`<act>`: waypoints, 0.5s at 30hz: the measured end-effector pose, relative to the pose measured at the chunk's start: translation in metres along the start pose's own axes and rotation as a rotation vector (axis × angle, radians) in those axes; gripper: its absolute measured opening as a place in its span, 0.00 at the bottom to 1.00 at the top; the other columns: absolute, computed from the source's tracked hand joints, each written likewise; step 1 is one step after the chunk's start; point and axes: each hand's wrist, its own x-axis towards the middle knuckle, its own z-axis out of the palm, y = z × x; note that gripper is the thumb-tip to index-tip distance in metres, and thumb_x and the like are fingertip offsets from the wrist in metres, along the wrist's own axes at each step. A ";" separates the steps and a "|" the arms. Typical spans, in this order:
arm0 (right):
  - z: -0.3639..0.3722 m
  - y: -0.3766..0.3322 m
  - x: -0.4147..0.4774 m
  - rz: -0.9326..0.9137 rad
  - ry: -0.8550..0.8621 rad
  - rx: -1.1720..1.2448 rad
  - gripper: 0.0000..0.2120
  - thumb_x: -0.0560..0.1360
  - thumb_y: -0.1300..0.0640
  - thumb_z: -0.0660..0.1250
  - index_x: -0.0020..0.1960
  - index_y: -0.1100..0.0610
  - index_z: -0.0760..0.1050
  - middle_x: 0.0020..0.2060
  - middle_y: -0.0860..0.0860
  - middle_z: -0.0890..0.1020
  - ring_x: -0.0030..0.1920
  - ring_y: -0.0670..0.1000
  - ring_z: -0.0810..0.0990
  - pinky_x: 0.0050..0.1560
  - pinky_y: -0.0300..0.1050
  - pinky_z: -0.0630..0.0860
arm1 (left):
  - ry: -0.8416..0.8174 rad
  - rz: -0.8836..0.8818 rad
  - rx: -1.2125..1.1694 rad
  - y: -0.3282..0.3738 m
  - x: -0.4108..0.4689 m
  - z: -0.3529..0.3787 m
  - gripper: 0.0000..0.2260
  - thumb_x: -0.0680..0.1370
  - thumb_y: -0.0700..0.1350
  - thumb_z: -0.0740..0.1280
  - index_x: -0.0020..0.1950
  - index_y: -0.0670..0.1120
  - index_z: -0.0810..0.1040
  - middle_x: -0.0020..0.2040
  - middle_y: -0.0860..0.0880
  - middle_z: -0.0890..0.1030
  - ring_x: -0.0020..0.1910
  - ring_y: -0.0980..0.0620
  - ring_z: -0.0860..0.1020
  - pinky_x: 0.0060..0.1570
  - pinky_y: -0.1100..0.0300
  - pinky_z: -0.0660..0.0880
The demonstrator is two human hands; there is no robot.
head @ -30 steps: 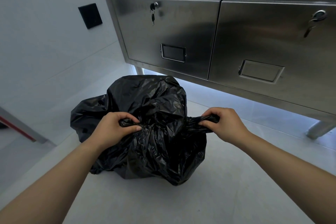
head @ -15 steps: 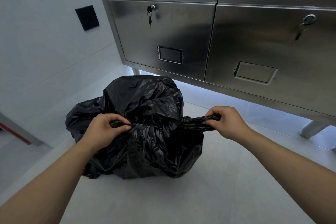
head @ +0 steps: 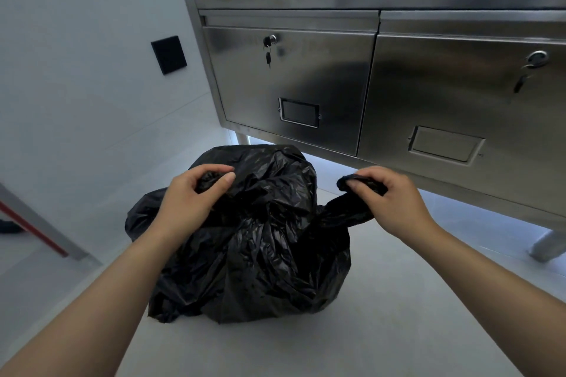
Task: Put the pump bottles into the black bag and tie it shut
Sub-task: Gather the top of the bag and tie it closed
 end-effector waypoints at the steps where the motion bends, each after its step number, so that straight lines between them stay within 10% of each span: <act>1: 0.002 -0.005 0.003 0.012 0.030 0.050 0.06 0.74 0.54 0.69 0.39 0.44 0.79 0.35 0.40 0.81 0.39 0.37 0.78 0.38 0.26 0.69 | -0.010 0.018 -0.004 0.007 0.000 0.005 0.12 0.67 0.62 0.67 0.45 0.58 0.82 0.36 0.61 0.82 0.35 0.64 0.78 0.35 0.75 0.71; 15: 0.044 -0.038 -0.009 0.130 -0.129 0.394 0.11 0.77 0.45 0.57 0.45 0.49 0.75 0.41 0.46 0.82 0.46 0.45 0.80 0.48 0.41 0.75 | -0.124 0.022 -0.081 0.036 -0.012 0.061 0.18 0.66 0.69 0.62 0.45 0.57 0.75 0.34 0.60 0.79 0.33 0.65 0.76 0.35 0.74 0.70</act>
